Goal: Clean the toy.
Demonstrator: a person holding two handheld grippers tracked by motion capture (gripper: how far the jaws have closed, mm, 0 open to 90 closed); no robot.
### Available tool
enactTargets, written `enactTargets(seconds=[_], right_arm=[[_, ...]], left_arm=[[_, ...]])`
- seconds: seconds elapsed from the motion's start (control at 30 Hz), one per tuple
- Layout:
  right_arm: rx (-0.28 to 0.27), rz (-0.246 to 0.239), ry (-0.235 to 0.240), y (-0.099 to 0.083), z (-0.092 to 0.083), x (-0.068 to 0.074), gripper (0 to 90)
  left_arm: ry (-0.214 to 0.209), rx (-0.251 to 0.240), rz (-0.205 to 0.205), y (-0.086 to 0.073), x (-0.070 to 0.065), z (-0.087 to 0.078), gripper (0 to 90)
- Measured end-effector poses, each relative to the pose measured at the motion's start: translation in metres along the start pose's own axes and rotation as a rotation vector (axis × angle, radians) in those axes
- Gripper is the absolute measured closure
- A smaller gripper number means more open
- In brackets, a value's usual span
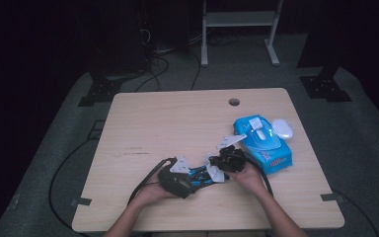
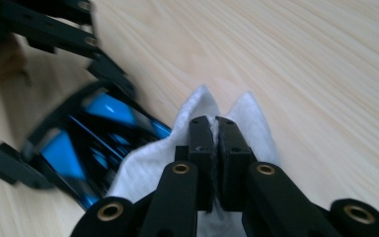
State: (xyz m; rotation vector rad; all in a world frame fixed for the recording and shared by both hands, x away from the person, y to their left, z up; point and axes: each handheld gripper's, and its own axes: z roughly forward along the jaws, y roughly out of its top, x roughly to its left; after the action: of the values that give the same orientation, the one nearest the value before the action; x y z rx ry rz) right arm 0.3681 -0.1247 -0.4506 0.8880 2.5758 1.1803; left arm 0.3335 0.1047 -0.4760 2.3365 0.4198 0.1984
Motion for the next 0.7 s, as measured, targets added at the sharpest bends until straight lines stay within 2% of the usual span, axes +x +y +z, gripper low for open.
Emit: enactTargets(seconds=[0.03,0.1,0.23,0.27,0.3,0.33,0.4,0.47,0.5,0.53,0.57,0.67,0.7], right_arm=[[-0.009,-0.024,-0.001,0.003,0.008,0.009,86.0],[-0.009,-0.027,0.001,0.004,0.009,0.009,86.0],[-0.002,-0.009,-0.012,-0.003,-0.003,-0.001,86.1],[-0.001,0.004,-0.011,-0.006,-0.006,-0.005,86.1],[0.0,0.03,-0.036,-0.013,-0.016,-0.013,86.1],[0.0,0.03,-0.036,-0.013,-0.016,-0.013,86.1],[0.029,0.06,-0.078,-0.026,-0.025,-0.024,86.1],[0.007,0.119,-0.058,-0.035,-0.028,-0.03,86.2],[0.0,0.128,-0.057,-0.037,-0.028,-0.029,86.3],[0.0,0.128,-0.057,-0.037,-0.028,-0.029,86.3],[0.005,0.096,-0.07,-0.037,-0.03,-0.025,86.3],[0.012,0.096,-0.068,-0.037,-0.033,-0.022,86.3],[0.031,0.069,-0.075,-0.038,-0.038,-0.016,86.3]], left_arm=[[-0.01,-0.004,-0.01,-0.001,0.001,-0.001,24.1],[-0.01,-0.008,-0.013,-0.002,0.001,-0.001,24.1],[-0.005,0.001,0.001,0.0,0.001,0.0,24.2],[-0.009,-0.005,-0.005,-0.001,0.001,0.001,24.2],[-0.012,-0.006,-0.005,-0.001,0.002,0.001,24.2],[-0.012,-0.006,-0.005,-0.001,0.002,0.001,24.3],[-0.01,-0.005,-0.007,-0.001,0.001,0.0,24.2],[-0.007,-0.001,-0.003,-0.001,0.001,0.0,24.2],[-0.007,-0.001,-0.003,-0.001,0.001,0.0,24.2],[-0.006,0.0,-0.003,-0.001,0.001,0.0,24.2],[-0.007,0.0,-0.003,-0.001,0.001,-0.001,24.2],[-0.009,-0.004,-0.007,-0.001,0.001,0.0,24.2],[-0.008,-0.006,-0.01,-0.001,0.001,0.0,24.2]])
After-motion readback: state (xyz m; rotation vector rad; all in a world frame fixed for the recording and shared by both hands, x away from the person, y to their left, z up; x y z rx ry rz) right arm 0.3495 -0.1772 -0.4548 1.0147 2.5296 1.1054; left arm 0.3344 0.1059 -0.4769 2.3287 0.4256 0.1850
